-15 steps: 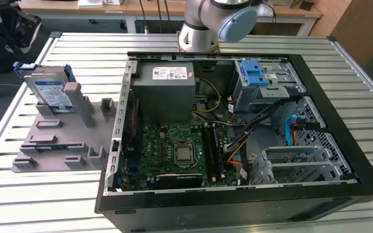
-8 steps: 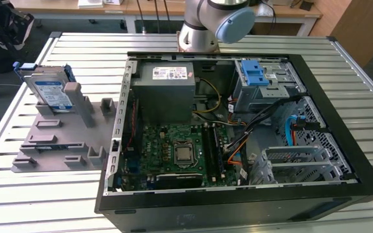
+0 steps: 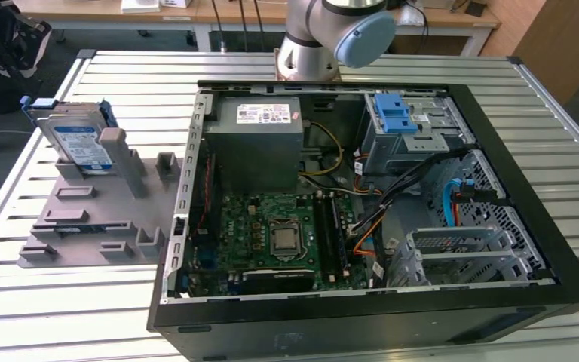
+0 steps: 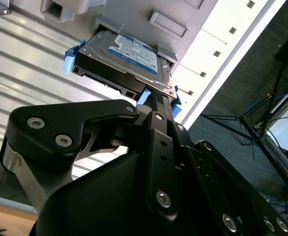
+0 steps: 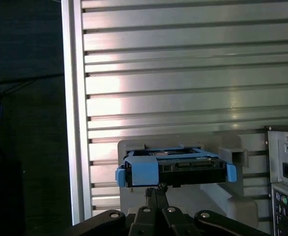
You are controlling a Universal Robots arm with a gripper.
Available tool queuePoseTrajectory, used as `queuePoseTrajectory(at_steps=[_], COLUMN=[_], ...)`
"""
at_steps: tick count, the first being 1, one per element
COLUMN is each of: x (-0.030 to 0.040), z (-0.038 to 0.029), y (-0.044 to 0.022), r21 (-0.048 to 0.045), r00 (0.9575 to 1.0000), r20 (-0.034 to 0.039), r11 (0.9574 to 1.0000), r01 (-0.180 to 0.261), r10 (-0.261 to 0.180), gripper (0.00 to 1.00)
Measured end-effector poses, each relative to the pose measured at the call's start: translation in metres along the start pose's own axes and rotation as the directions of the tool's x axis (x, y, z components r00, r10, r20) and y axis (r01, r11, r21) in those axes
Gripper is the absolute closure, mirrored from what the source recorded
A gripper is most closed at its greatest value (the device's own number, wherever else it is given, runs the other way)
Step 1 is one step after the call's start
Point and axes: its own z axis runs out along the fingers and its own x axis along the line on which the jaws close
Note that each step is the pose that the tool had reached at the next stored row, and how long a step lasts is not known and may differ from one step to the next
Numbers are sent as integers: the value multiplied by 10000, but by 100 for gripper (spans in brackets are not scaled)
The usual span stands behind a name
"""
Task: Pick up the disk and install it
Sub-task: 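Pick up the disk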
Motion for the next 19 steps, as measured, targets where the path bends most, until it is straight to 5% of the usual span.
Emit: queuePoseTrajectory(at_steps=[19], x=[2], z=[0], y=[0], r21=[-2], r00=[9995], r20=[-11], r11=[9995], r01=[318], r10=[-318], gripper=[89])
